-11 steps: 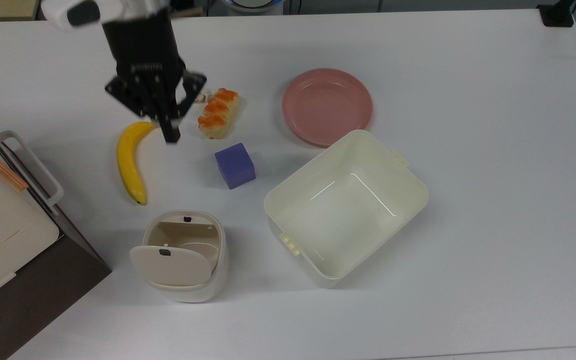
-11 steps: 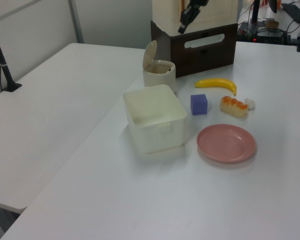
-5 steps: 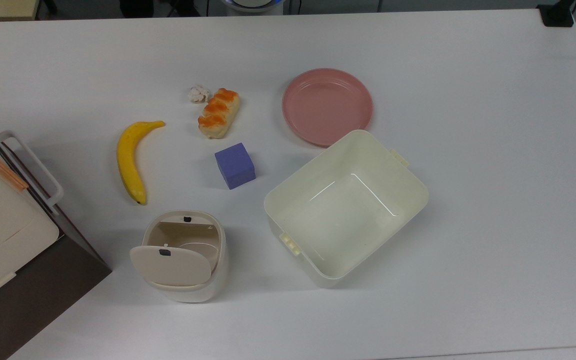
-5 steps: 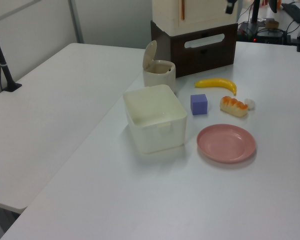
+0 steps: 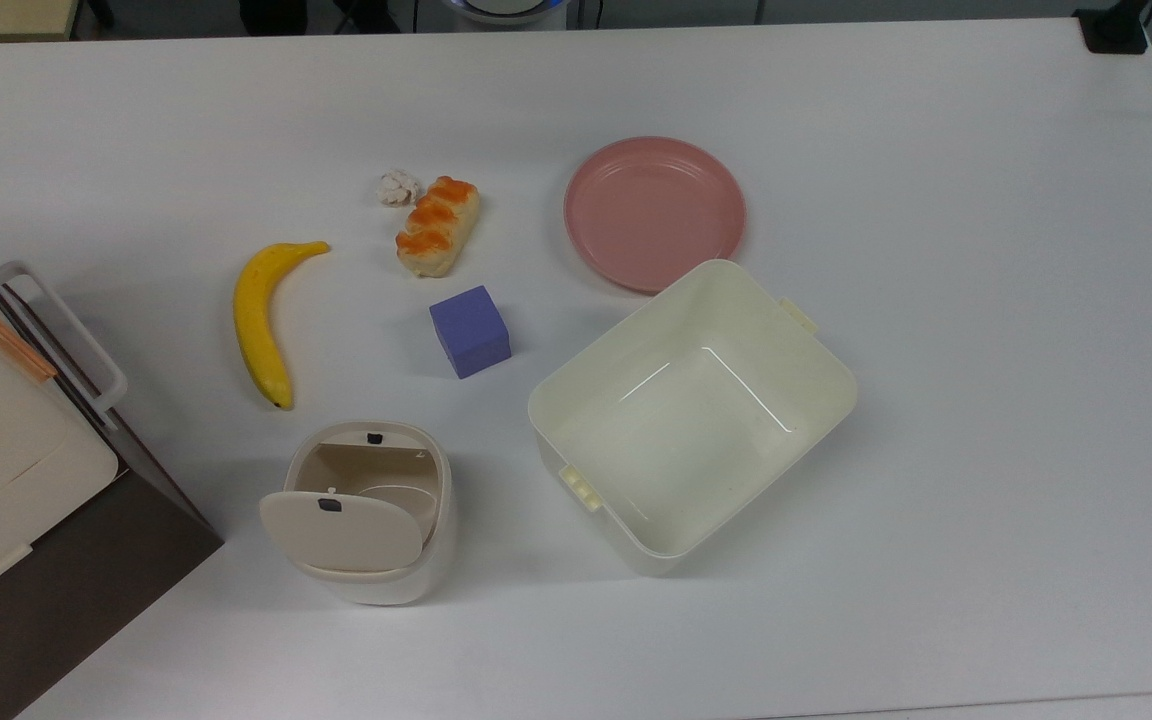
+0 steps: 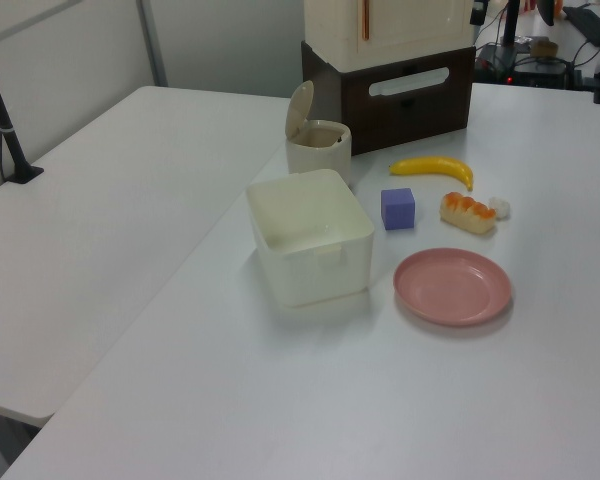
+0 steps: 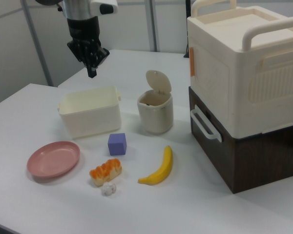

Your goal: Open the trash can

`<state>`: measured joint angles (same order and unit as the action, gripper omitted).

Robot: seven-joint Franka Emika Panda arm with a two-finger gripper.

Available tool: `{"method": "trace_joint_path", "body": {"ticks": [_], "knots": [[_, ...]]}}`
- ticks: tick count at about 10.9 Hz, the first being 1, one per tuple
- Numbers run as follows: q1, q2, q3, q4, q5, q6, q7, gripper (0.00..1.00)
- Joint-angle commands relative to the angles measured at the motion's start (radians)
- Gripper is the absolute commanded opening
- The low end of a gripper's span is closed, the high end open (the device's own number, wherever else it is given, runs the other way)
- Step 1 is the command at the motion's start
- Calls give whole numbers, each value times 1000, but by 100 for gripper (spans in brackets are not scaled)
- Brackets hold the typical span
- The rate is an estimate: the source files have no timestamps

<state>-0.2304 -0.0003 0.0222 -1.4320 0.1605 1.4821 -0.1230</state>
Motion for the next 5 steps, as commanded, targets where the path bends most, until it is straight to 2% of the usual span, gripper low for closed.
{"method": "trace_joint_path", "body": {"ticks": [1, 2, 3, 4, 5], "knots": [[35, -24, -10, -79, -58, 38, -15, 0], [34, -24, -11, -82, -58, 38, -15, 3], [34, -23, -24, -84, -58, 37, -12, 67], [36, -18, -28, -84, -77, 37, -12, 100], [36, -14, -28, -84, -91, 37, -12, 100]]}}
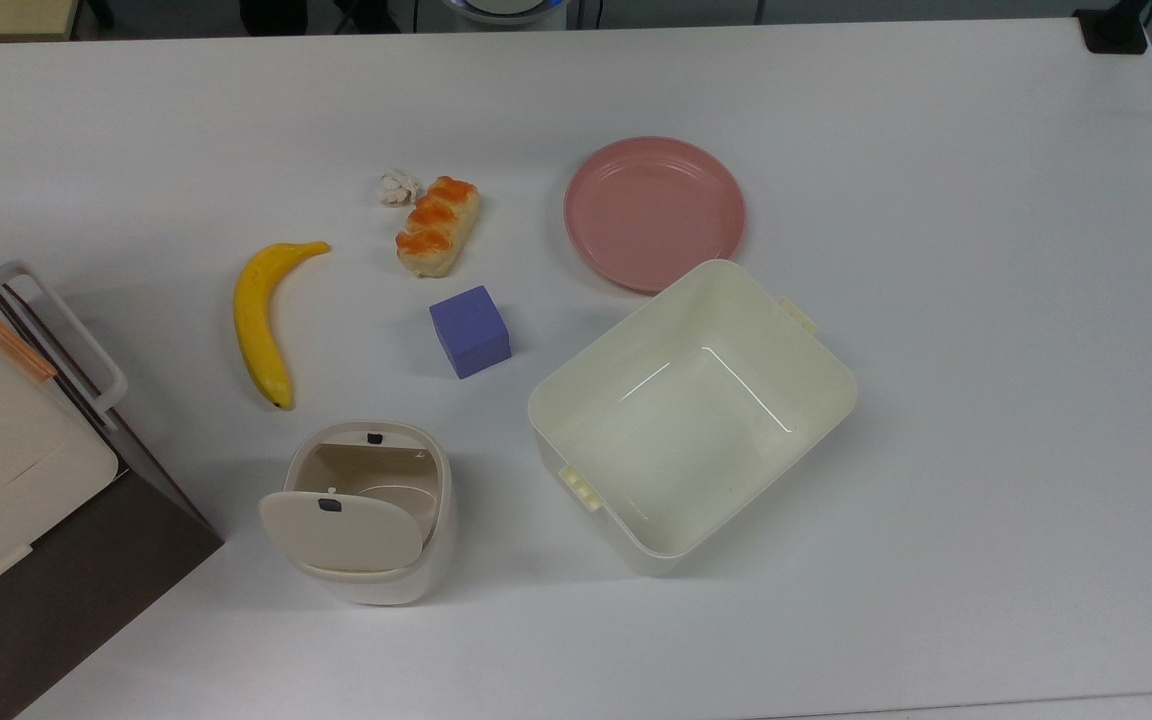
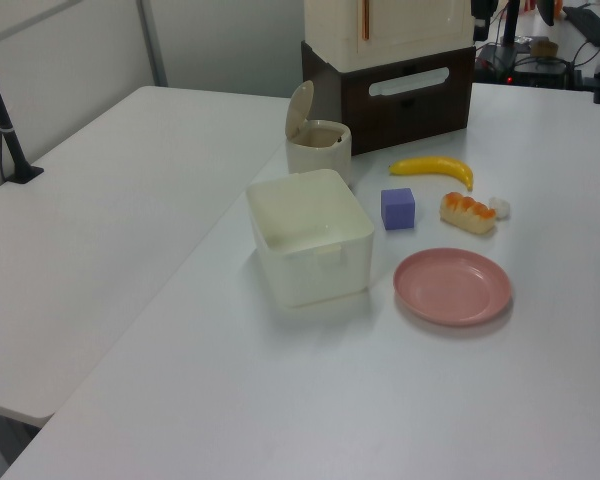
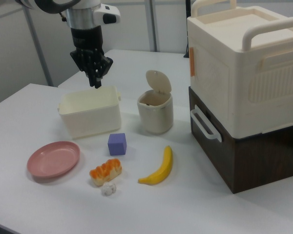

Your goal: Open the trash can

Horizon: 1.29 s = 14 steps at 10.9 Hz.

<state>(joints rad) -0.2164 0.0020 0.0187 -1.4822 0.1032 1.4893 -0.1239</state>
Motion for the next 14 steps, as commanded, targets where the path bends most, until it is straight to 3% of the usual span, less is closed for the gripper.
{"method": "trace_joint_path", "body": {"ticks": [1, 3, 8, 14], "knots": [[20, -16, -26, -35, -34, 26, -10, 100], [19, -11, -52, -50, -33, 31, -10, 100], [26, 19, -56, -76, -52, 132, -71, 100], [98, 23, -52, -79, -68, 167, -50, 100]]}}
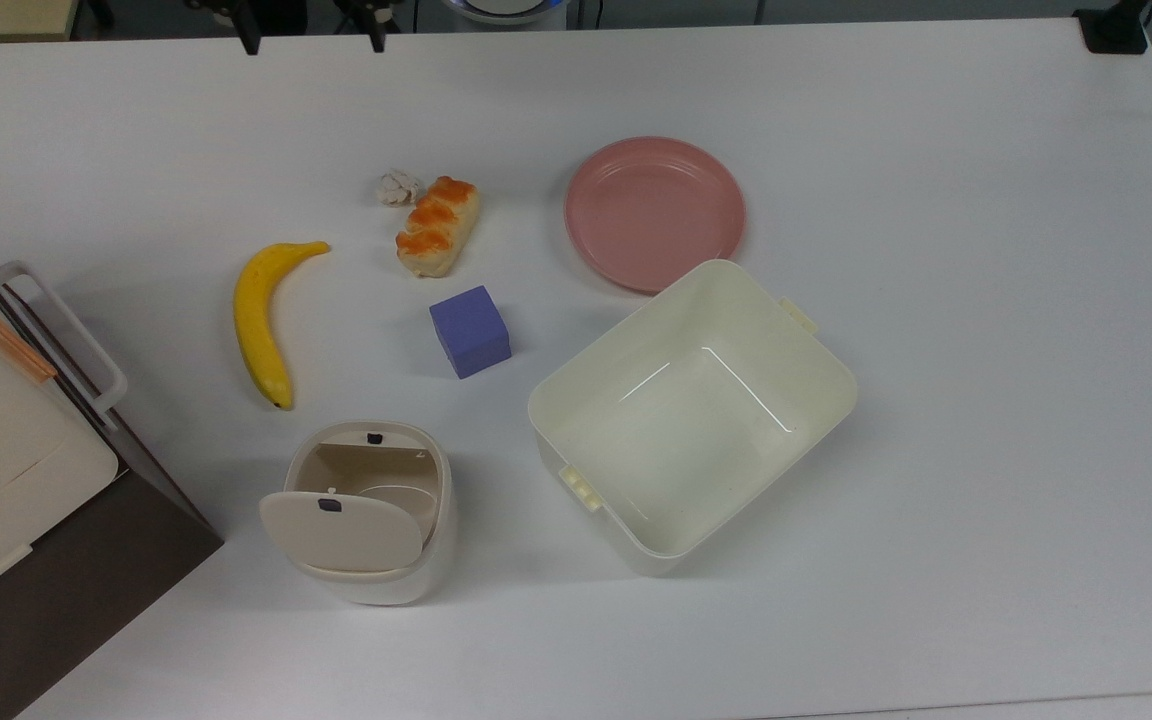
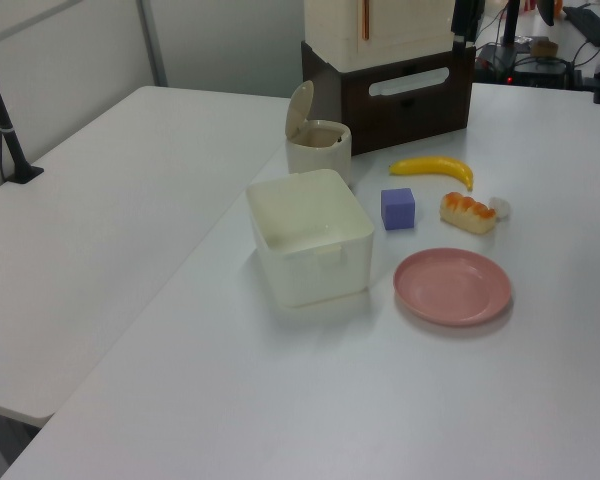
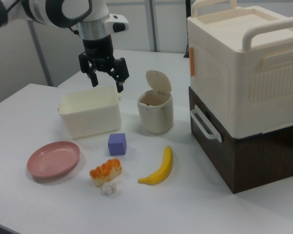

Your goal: Open the trash can

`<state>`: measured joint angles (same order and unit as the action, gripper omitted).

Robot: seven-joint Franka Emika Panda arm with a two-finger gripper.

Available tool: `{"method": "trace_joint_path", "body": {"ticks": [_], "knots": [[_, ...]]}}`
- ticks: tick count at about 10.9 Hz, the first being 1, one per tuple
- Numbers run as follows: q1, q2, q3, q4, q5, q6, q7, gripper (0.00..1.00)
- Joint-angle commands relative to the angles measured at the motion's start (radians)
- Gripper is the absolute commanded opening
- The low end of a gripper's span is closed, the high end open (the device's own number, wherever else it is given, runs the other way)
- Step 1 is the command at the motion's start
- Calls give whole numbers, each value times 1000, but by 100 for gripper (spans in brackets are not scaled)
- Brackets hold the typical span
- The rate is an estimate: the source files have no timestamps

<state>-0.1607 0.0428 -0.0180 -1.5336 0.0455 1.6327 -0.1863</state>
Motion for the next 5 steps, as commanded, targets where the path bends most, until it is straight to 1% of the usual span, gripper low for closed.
{"method": "trace_joint_path", "body": {"ticks": [1, 5], "knots": [[43, -17, -16, -29, -10, 23, 24, 100], [43, -17, -16, -28, -10, 21, 28, 100]]}}
